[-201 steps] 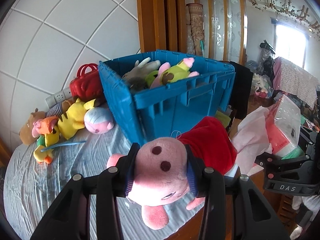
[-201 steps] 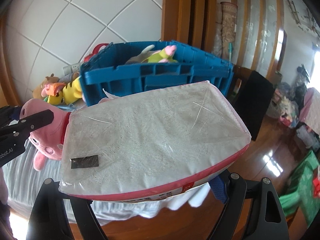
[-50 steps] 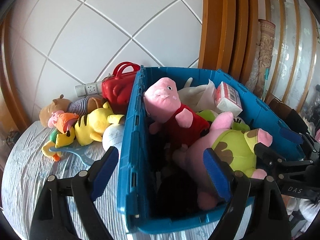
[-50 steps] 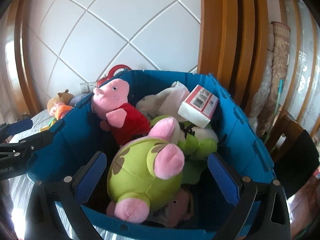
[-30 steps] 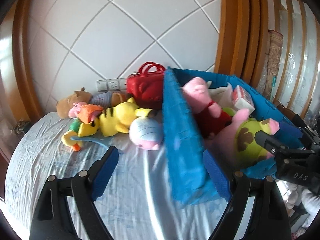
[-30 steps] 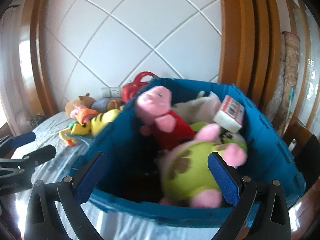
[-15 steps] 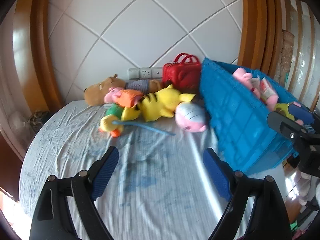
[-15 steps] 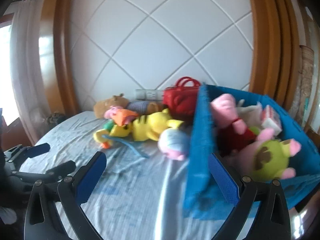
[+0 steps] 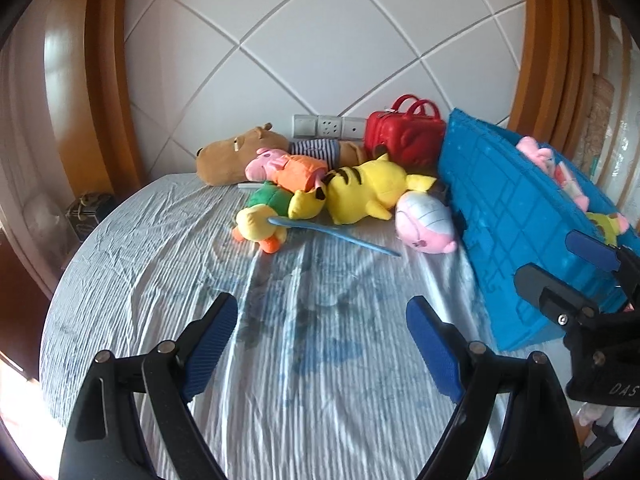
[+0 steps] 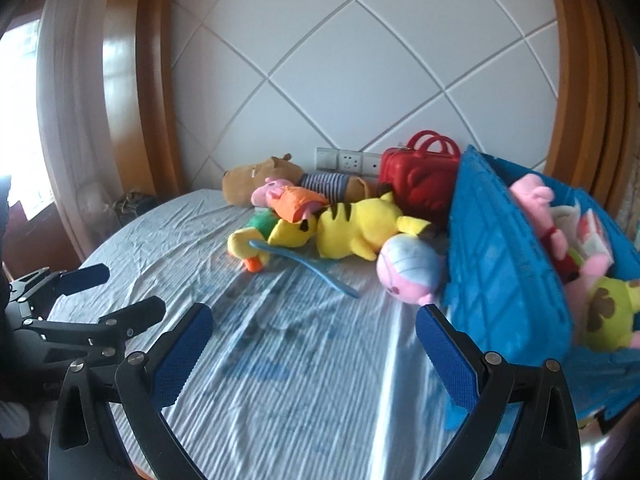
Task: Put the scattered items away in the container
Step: 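Move the left tool to the yellow duck plush while the right tool approaches the blue smiley toy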
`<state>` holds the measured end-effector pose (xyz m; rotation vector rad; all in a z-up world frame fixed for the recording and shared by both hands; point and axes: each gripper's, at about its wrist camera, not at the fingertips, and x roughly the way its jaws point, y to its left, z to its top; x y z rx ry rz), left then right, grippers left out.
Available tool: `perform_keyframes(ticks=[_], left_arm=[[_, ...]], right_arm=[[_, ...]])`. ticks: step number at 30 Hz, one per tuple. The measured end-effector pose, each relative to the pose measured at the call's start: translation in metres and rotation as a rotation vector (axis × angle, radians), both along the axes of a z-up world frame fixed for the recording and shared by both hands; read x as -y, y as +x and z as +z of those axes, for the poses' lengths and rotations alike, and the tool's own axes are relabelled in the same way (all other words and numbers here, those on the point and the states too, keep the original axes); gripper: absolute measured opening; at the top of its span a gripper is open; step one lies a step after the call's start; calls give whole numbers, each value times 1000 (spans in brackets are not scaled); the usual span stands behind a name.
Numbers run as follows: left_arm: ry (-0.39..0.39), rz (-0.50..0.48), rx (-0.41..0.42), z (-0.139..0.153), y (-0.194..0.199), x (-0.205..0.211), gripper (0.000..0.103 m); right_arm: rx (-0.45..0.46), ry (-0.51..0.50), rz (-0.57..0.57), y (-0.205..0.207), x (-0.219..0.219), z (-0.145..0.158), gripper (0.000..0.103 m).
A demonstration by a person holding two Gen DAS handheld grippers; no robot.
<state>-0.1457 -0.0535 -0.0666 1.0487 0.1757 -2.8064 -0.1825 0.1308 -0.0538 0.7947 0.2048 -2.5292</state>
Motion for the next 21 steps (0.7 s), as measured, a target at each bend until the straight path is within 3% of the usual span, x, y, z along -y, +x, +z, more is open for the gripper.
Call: perform_keyframes(ticks=[3, 6, 15, 21], left_arm=[[-14, 46, 32, -7, -18, 12, 87], [13, 93, 62, -17, -42, 30, 87], [24, 168, 153, -53, -94, 74, 87], [20, 175, 184, -68, -129, 108, 87]], right_arm=[[87, -71, 21, -25, -1, -12, 103], [143, -77, 7, -59, 2, -29, 103], [203, -109, 63, -134, 30, -62, 103], [210, 4, 65, -157, 66, -81, 103]])
